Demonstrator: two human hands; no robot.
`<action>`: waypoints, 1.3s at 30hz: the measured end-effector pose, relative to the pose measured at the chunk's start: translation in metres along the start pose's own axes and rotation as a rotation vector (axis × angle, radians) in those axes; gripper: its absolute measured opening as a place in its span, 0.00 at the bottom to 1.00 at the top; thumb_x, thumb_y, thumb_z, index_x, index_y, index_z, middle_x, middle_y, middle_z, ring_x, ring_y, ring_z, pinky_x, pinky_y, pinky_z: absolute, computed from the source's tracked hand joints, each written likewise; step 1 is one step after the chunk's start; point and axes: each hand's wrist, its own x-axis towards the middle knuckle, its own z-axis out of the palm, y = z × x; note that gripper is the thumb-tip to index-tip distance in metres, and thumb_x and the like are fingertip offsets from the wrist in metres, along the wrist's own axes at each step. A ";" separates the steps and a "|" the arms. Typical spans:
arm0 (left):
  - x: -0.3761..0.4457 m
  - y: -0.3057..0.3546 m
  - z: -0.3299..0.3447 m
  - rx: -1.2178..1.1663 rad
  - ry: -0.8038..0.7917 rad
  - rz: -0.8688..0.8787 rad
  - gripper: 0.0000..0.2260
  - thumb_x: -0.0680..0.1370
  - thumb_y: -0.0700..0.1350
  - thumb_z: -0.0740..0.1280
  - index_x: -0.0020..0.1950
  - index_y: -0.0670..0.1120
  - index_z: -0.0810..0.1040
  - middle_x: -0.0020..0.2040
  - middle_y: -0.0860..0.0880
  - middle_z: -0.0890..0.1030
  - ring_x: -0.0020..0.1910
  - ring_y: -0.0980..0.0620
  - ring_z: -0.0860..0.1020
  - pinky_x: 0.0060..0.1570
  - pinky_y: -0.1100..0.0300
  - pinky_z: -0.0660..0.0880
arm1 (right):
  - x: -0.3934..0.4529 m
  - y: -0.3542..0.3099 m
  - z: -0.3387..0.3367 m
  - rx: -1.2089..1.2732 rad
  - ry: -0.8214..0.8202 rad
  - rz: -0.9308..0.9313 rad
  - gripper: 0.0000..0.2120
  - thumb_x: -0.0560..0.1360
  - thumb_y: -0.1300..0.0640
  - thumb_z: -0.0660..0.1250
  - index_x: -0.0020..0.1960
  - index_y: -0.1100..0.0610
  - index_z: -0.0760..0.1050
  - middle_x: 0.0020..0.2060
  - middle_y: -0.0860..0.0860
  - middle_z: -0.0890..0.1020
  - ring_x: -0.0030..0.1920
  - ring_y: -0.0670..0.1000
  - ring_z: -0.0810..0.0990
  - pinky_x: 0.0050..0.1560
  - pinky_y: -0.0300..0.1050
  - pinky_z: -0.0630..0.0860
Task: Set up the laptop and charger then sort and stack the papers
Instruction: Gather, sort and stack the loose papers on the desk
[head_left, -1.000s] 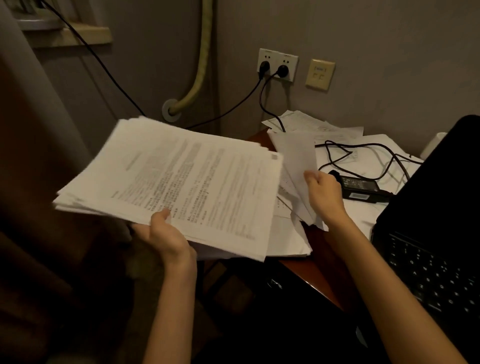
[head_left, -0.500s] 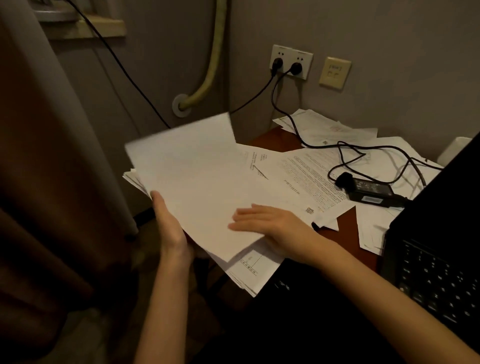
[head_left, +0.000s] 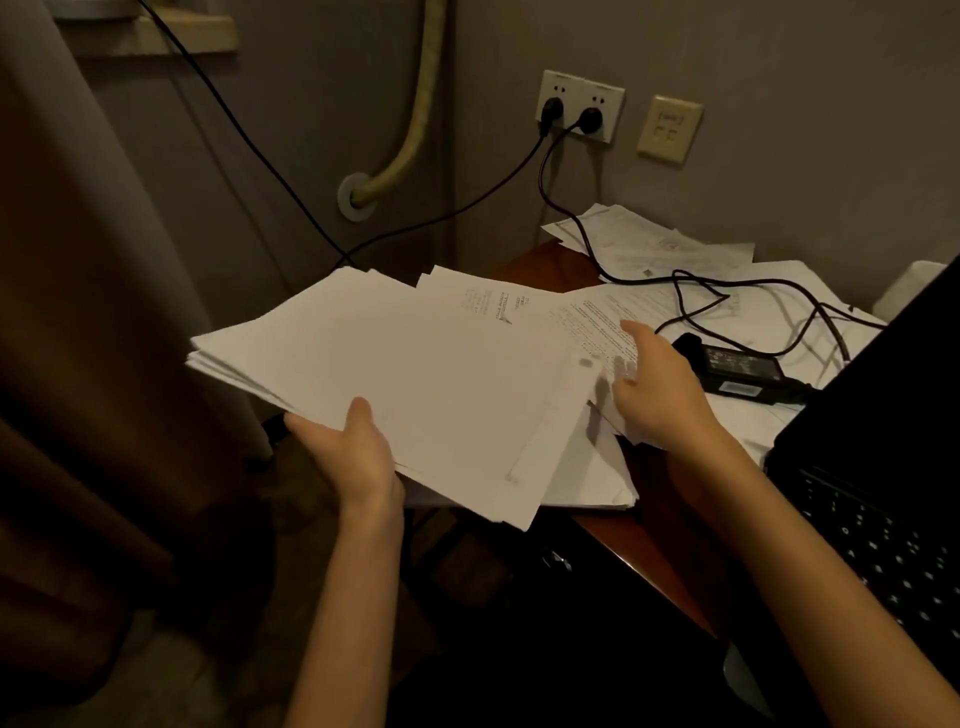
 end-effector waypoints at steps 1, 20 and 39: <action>0.000 -0.002 0.002 -0.018 0.031 0.007 0.22 0.77 0.29 0.59 0.70 0.40 0.61 0.63 0.46 0.73 0.60 0.50 0.75 0.60 0.56 0.74 | -0.002 0.003 0.001 -0.054 -0.063 -0.011 0.31 0.75 0.59 0.62 0.76 0.55 0.55 0.72 0.54 0.65 0.71 0.54 0.64 0.68 0.51 0.64; -0.004 -0.022 0.006 -0.079 0.161 0.005 0.28 0.79 0.35 0.60 0.76 0.46 0.51 0.68 0.48 0.69 0.63 0.49 0.73 0.66 0.50 0.71 | 0.011 0.024 -0.022 -0.228 0.106 0.174 0.11 0.77 0.59 0.59 0.41 0.64 0.74 0.35 0.58 0.75 0.39 0.58 0.76 0.36 0.45 0.67; -0.029 -0.027 0.009 -0.182 -0.070 -0.043 0.34 0.79 0.43 0.65 0.76 0.48 0.45 0.71 0.50 0.66 0.69 0.50 0.68 0.70 0.49 0.65 | -0.011 -0.178 0.053 0.274 -0.228 -0.290 0.35 0.80 0.39 0.44 0.49 0.63 0.80 0.37 0.57 0.83 0.41 0.55 0.82 0.52 0.56 0.77</action>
